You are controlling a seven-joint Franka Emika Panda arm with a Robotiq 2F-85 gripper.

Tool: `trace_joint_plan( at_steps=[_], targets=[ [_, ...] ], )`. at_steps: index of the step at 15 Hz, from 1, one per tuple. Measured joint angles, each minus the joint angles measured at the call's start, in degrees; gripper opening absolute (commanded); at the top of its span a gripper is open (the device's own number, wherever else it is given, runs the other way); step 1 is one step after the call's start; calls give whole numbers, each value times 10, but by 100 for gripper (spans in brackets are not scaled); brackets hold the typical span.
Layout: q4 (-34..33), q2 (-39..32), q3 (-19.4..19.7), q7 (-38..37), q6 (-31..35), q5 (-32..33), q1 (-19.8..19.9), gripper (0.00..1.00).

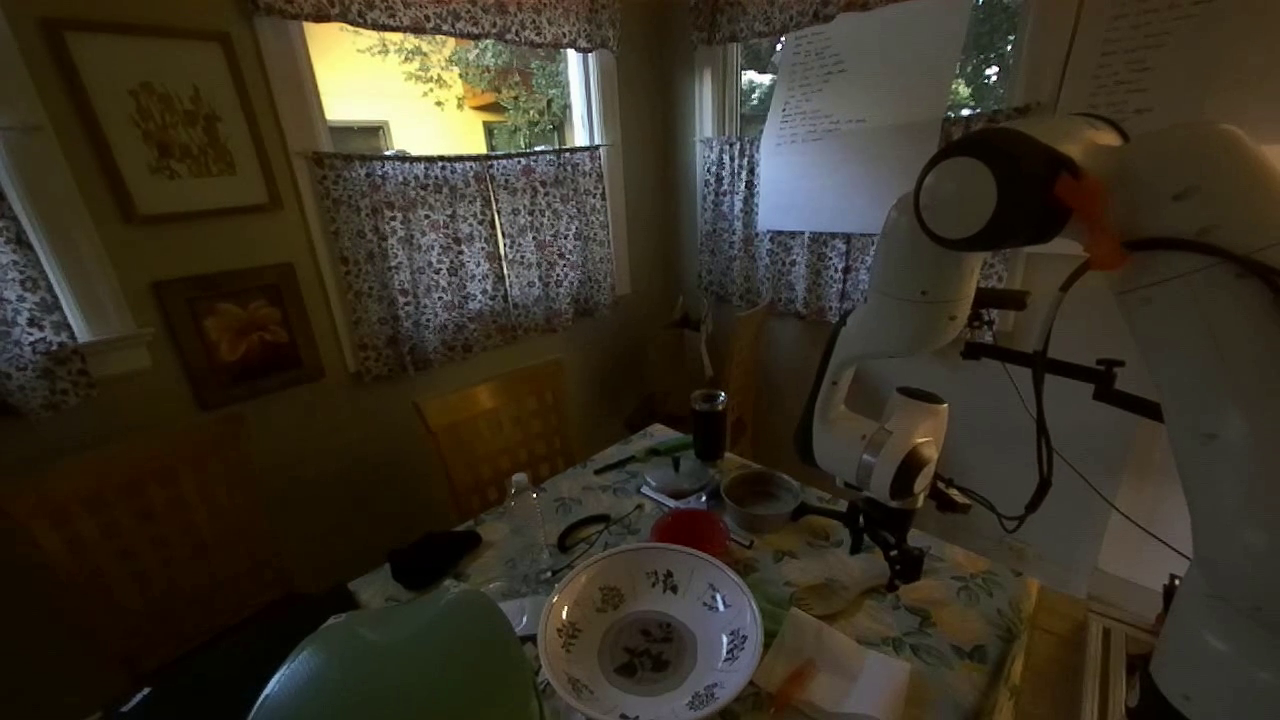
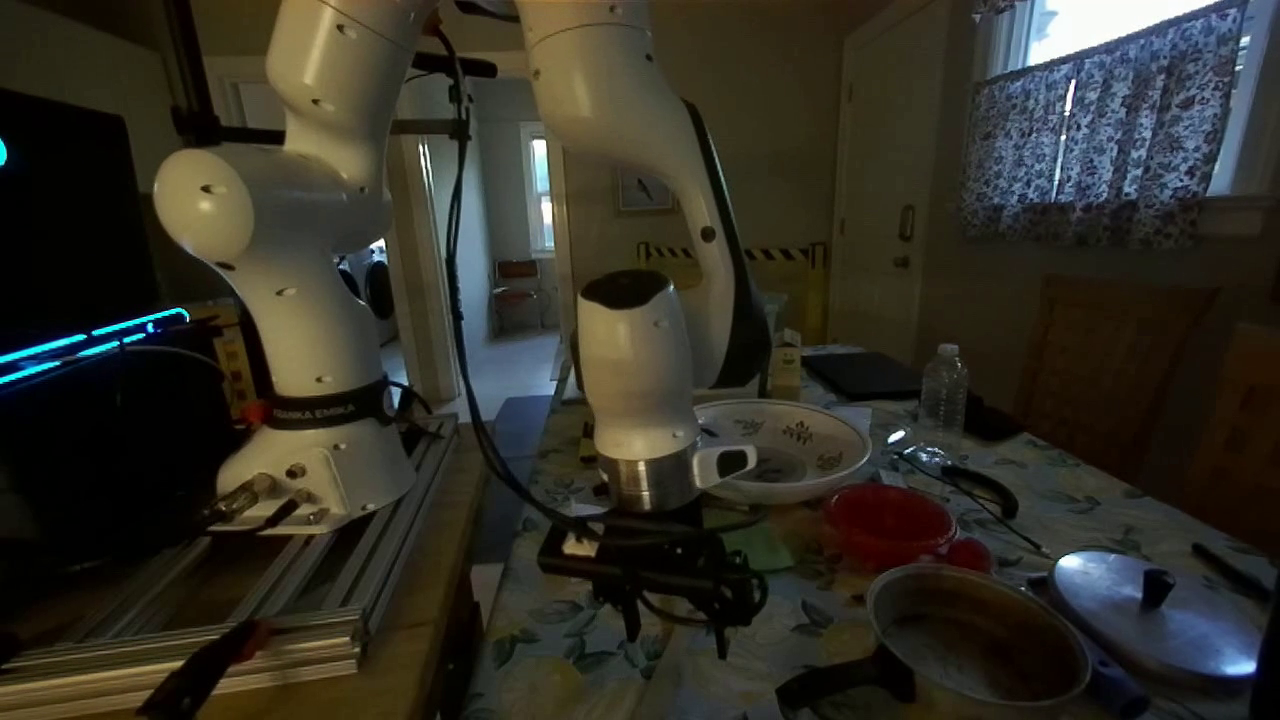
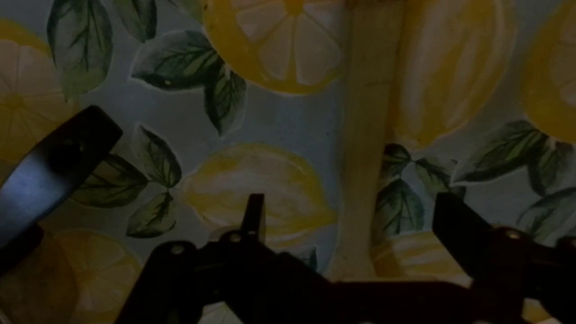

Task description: Use the wooden spoon to put the contents from the pot into the pink bowl.

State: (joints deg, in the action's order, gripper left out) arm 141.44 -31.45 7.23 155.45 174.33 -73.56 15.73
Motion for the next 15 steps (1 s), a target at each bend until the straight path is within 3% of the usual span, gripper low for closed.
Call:
trace_joint_plan(
  at_steps=[3, 6, 8, 11, 13, 15],
  targets=[
    [-7, -7, -20, 0, 12, 0, 16, 41],
    [-14, -14, -37, 0, 19, 0, 34, 39],
    [-16, -19, -45, 0, 20, 1, 44, 45],
    [-18, -23, -54, 0, 23, 2, 56, 37],
    [-19, -24, -61, 0, 26, 3, 63, 13],
    [-19, -24, -66, 0, 31, 5, 70, 5]
  ],
)
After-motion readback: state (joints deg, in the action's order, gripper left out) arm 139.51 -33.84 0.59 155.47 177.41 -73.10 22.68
